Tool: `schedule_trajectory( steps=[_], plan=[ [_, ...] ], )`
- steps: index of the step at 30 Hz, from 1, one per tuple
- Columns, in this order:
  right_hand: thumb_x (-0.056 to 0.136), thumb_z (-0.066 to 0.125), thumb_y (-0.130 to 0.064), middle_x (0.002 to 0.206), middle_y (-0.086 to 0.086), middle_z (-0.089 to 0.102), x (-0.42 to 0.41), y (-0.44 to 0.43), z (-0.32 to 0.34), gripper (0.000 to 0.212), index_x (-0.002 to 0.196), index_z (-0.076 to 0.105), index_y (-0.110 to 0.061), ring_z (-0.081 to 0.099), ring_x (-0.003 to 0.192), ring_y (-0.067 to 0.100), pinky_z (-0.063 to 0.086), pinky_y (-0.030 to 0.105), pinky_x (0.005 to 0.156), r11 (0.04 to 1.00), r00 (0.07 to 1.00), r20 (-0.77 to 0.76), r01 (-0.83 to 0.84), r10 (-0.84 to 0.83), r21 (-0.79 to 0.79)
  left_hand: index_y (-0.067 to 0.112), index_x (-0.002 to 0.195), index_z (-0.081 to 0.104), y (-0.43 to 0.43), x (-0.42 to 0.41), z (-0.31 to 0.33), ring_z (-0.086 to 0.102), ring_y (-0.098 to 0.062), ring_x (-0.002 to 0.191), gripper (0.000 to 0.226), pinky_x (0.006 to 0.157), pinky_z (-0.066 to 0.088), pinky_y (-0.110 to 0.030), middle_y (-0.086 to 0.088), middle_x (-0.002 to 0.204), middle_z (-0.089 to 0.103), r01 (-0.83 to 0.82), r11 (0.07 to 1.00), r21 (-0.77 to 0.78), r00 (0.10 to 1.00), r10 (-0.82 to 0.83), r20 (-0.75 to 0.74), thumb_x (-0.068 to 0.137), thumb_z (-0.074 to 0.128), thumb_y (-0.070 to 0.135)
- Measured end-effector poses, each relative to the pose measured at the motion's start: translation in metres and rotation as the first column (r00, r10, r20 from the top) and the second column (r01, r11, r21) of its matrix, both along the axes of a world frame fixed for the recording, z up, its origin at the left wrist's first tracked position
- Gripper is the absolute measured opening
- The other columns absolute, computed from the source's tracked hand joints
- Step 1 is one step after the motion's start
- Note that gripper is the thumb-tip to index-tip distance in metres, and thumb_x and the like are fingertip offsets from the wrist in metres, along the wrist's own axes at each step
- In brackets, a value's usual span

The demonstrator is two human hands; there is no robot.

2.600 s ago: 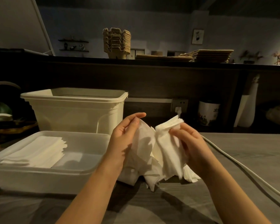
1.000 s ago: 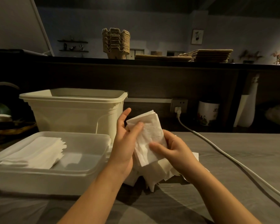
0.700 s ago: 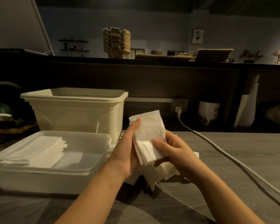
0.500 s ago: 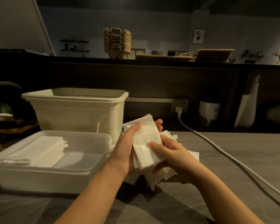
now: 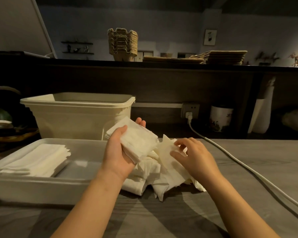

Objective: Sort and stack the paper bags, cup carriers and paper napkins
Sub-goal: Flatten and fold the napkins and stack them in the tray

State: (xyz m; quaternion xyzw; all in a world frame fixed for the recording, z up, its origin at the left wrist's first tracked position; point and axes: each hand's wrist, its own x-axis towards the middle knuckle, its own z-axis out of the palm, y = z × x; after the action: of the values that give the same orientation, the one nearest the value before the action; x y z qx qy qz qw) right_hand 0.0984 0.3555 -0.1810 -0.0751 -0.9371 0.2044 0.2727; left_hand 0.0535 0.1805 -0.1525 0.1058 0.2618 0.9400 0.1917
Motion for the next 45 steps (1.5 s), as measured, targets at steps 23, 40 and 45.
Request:
schedule_trajectory(
  steps=[23, 40, 45],
  plan=[
    [0.089, 0.056, -0.042, 0.1, -0.013, 0.041, -0.001, -0.002, 0.001, 0.027, 0.114, 0.06, -0.032, 0.036, 0.101, 0.006, 0.039, 0.028, 0.088, 0.999, 0.999, -0.045, 0.015, -0.013, 0.046, 0.015, 0.109, 0.061, 0.005, 0.006, -0.001, 0.069, -0.017, 0.092, 0.024, 0.075, 0.051, -0.042, -0.005, 0.102, 0.072, 0.144, 0.946, -0.29, 0.988, -0.155, -0.015, 0.096, 0.041, 0.016],
    [0.087, 0.06, -0.026, 0.102, -0.012, 0.053, 0.004, -0.001, 0.011, 0.008, 0.087, 0.056, -0.034, 0.052, 0.106, 0.016, 0.05, 0.035, 0.084, 0.809, 0.934, -0.354, -0.251, 0.057, -0.532, 0.013, 0.11, 0.061, 0.004, 0.003, -0.001, 0.066, -0.021, 0.092, 0.023, 0.076, 0.051, -0.043, -0.007, 0.098, 0.072, 0.124, 0.938, -0.324, 0.992, -0.129, 0.007, 0.095, 0.043, 0.016],
    [0.092, 0.051, -0.014, 0.085, -0.005, 0.06, 0.015, -0.003, 0.022, 0.014, 0.087, 0.059, -0.024, 0.056, 0.081, 0.012, 0.048, 0.03, 0.073, 0.514, 0.843, -0.537, -0.48, 0.044, -0.711, 0.013, 0.1, 0.067, 0.005, 0.002, -0.002, 0.065, -0.019, 0.088, 0.026, 0.071, 0.051, -0.037, -0.004, 0.087, 0.074, 0.082, 0.907, -0.412, 0.993, -0.11, -0.045, 0.094, 0.042, 0.016]
  ],
)
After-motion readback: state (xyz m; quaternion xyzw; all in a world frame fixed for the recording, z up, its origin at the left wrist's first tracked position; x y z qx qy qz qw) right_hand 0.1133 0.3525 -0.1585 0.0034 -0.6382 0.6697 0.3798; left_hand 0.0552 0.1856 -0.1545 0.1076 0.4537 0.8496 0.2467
